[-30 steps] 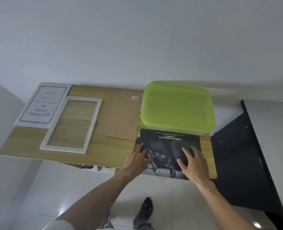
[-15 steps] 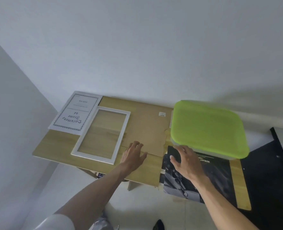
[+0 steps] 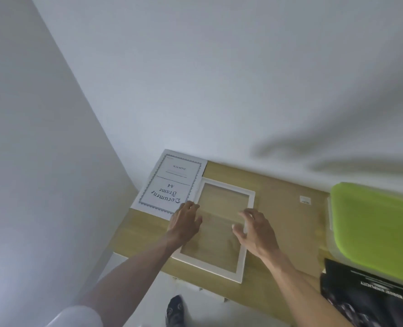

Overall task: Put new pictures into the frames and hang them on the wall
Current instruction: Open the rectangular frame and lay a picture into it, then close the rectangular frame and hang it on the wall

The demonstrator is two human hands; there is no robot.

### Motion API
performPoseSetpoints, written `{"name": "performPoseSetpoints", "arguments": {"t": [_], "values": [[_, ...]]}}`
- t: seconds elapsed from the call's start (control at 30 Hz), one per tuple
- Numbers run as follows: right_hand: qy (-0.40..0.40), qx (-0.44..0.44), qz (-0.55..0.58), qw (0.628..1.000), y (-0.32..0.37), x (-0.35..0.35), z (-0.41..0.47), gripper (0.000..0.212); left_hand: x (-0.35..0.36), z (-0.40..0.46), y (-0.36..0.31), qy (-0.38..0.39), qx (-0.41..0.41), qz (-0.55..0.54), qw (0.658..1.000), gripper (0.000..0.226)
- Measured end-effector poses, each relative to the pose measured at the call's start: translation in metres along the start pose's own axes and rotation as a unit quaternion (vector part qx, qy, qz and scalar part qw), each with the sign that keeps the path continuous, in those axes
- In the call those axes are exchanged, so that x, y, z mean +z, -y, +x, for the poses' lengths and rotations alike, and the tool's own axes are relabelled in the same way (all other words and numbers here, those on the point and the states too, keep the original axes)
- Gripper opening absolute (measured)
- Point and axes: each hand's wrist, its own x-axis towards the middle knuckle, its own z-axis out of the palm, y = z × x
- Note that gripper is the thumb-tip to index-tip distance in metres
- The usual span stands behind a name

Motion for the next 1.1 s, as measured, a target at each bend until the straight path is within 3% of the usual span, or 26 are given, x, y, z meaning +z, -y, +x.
{"name": "performPoseSetpoints", "arguments": {"t": [0.33, 0.43, 0.57, 0.67, 0.9, 0.97, 1.1], "values": [[0.128, -0.106, -0.065, 0.984, 0.139, 0.073, 0.088, 0.064, -0.032, 0.024, 0.156, 0.109, 0.010, 0.076, 0.991, 0.065], [0.164, -0.115, -0.099, 0.975, 0.154, 0.093, 0.098, 0.072, -0.026, 0.025, 0.172, 0.097, 0.018, 0.064, 0.993, 0.061], [0.194, -0.121, -0.130, 0.965, 0.152, 0.111, 0.099, 0.078, -0.017, 0.021, 0.186, 0.054, 0.119, 0.119, 0.984, 0.049], [0.172, -0.141, -0.123, 0.967, 0.151, 0.113, 0.101, 0.066, -0.014, 0.017, 0.193, -0.001, 0.162, 0.161, 0.973, 0.030], [0.008, -0.154, -0.014, 0.988, 0.150, 0.105, 0.106, 0.018, -0.028, 0.022, 0.193, -0.092, 0.217, 0.104, 0.966, 0.033], [-0.024, -0.131, 0.045, 0.990, 0.155, 0.094, 0.110, 0.014, -0.041, 0.024, 0.190, -0.102, 0.208, 0.080, 0.970, 0.025], [-0.084, -0.094, 0.156, 0.980, 0.161, 0.059, 0.128, 0.021, -0.081, 0.039, 0.178, -0.143, 0.188, 0.041, 0.971, 0.034]]}}
